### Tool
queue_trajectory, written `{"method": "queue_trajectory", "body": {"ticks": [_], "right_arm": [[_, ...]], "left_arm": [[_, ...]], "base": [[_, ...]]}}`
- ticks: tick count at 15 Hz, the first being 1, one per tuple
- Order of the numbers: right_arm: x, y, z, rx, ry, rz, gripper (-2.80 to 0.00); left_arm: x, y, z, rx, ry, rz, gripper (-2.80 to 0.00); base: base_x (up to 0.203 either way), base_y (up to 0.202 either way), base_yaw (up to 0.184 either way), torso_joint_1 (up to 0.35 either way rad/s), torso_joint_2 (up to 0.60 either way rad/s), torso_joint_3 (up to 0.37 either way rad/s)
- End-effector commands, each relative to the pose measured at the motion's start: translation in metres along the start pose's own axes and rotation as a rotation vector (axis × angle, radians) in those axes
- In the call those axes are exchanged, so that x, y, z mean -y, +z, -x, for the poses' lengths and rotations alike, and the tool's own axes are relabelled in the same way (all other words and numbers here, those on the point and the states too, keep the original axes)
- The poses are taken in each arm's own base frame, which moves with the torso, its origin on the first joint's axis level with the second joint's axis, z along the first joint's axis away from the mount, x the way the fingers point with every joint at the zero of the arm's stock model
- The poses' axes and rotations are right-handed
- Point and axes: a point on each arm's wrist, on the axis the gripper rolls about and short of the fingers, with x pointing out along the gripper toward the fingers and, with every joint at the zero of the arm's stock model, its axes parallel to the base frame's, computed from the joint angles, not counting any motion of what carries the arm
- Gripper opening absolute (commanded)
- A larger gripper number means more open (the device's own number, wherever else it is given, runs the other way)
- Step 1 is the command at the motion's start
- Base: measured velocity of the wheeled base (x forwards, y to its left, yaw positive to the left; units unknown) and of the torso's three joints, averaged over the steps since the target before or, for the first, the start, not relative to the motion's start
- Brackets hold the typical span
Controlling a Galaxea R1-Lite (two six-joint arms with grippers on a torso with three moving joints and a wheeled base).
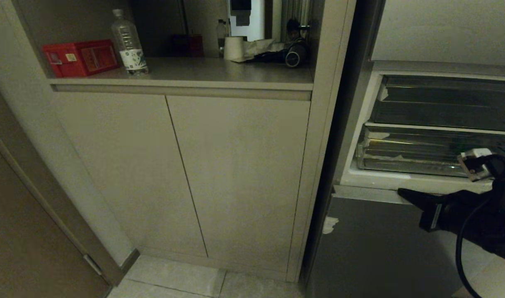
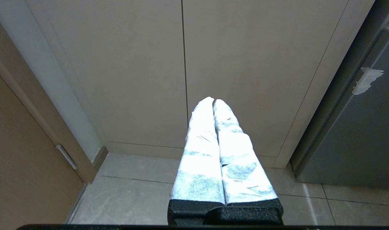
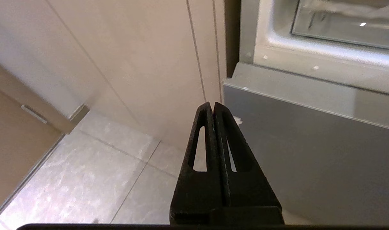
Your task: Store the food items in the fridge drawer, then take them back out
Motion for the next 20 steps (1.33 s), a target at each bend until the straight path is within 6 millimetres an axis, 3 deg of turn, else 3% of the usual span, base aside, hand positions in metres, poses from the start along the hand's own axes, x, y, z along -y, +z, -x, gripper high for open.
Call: {"method": "queue_trajectory", "body": {"ticks": [1,20], "right_arm": [[-0.0004,0.0012,0.0010,0.009,0.002,0.000,-2.80],[-0.0010,-0.0048,0.0092,0.001,0.000,-0.003,-2.80]], "left_arm": [[0.0000,0.0000,-0.0001,-0.001,0.000,0.000,-2.80],[0.0000,0.0000,-0.0001,-0.001,0.000,0.000,-2.80]], "base": [[0.000,0.000,0.000,0.000,0.00,0.000],[0.000,0.000,0.000,0.000,0.00,0.000]]}}
